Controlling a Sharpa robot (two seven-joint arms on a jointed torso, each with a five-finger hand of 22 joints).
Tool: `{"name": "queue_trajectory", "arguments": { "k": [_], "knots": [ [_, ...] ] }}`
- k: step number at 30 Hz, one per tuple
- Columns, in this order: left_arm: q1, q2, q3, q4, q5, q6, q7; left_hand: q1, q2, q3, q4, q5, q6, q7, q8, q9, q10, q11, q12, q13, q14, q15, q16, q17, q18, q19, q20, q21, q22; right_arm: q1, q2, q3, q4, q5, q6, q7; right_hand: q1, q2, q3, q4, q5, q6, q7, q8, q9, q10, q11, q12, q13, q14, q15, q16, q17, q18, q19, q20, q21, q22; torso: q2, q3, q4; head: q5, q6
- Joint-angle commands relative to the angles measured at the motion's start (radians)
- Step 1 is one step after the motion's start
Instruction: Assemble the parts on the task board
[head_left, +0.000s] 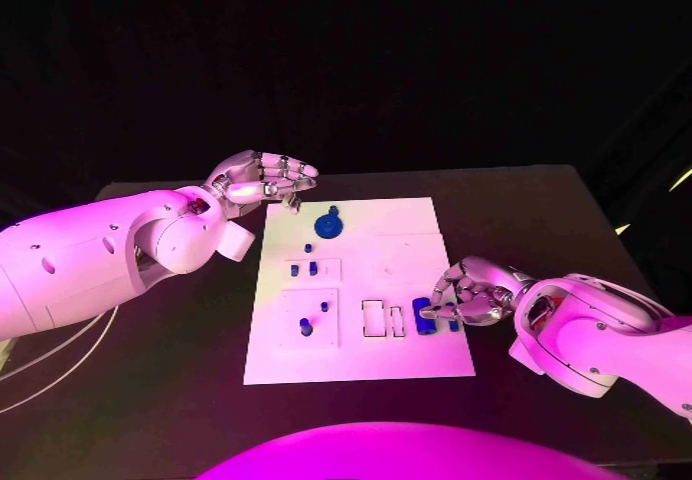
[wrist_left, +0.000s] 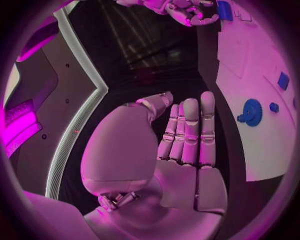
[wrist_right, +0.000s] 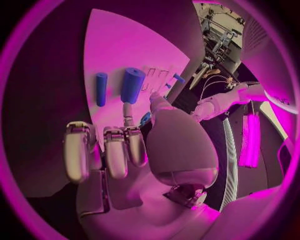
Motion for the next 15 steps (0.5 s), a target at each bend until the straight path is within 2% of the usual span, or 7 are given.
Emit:
{"name": "queue_trajectory", "arguments": {
  "k": [1,6,15],
  "knots": [
    [0.0,0.0,0.0,0.001,0.009,0.008,0.011,0.0,0.009,-0.007,-0.001,0.002,-0.001,0.002,0.005,0.001,-0.002,0.0,-0.001,-0.001,-0.004,0.004,-0.005,-0.001,0.007,0.006,0.0,-0.004,-0.001,-0.006,0.013,0.0,-0.001,-0.064,-0.04,-0.043,-0.011,-0.002,-0.009,0.0,0.005,0.004,-0.001,0.003,-0.002,0.059,-0.007,0.004,0.198,0.093,-0.002,0.004,0.206,-0.009,0.068,-0.002,0.007,0.196,0.001,-0.0002,0.0023,0.002,0.0],
    [0.0,-0.001,0.0,0.0,0.009,0.009,0.01,0.0,0.009,-0.007,-0.001,0.002,-0.001,0.002,0.005,0.001,-0.002,0.0,-0.001,-0.001,-0.004,0.004,-0.005,-0.001,0.007,0.006,0.0,-0.004,-0.001,-0.01,0.025,0.0,-0.007,-0.073,-0.034,-0.054,-0.018,0.003,-0.024,0.0,0.008,0.005,-0.002,0.006,-0.004,0.06,-0.007,0.005,0.2,0.093,-0.002,0.005,0.209,-0.009,0.068,-0.002,0.009,0.197,0.0,-0.0018,0.0007,0.006,-0.001],
    [0.0,-0.001,0.0,-0.001,0.009,0.014,0.007,-0.001,0.01,-0.008,0.0,0.002,-0.001,0.002,0.006,0.002,-0.001,0.0,0.0,-0.001,-0.004,0.004,-0.005,-0.001,0.007,0.007,0.0,-0.005,-0.002,-0.017,0.043,0.0,-0.036,-0.102,0.043,-0.105,-0.061,0.028,-0.082,0.001,0.021,0.011,-0.004,0.017,-0.012,0.056,-0.009,0.0,0.197,0.094,-0.003,0.007,0.213,-0.008,0.067,-0.003,0.006,0.198,0.0,-0.001,0.0012,0.009,-0.002]
  ]
}}
